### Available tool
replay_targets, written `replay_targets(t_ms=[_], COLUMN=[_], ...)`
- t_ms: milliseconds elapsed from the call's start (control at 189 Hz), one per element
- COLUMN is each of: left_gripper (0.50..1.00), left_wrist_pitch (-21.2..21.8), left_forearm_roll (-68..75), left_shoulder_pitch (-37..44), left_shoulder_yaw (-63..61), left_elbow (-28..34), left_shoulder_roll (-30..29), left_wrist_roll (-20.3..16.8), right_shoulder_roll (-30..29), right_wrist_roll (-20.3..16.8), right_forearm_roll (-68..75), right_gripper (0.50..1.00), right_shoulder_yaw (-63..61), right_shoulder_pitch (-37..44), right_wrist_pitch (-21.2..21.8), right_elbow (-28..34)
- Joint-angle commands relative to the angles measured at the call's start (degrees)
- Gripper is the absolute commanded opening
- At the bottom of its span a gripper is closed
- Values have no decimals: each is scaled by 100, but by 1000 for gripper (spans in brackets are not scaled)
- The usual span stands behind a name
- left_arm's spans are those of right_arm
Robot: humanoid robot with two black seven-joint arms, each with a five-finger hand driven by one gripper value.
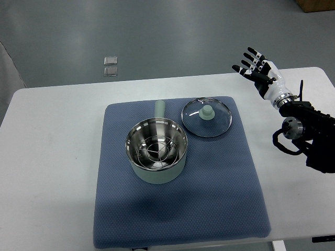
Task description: Open lid and place right of pot
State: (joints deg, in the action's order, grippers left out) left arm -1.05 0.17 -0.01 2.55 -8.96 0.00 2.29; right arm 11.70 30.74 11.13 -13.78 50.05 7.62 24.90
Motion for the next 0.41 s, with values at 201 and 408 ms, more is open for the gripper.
replay_targets(t_ms=[201,408], left_gripper=[1000,1000], left_wrist_pitch=[0,0], left_forearm_roll=[1,1], left_shoulder_pitch=[-7,1], left_shoulder_yaw=[0,0], left_elbow=[0,0], left_shoulder_roll=[0,0], left_wrist_roll=[9,0], right_shoulder_roll=[-239,-318], right_wrist_roll=[63,107], right_forearm_roll=[-94,-94], right_gripper=[930,930], right_shoulder_yaw=[-222,-222], right_shoulder_pitch=[-162,-232], right_wrist_pitch=[-367,-384], right_elbow=[-2,-2])
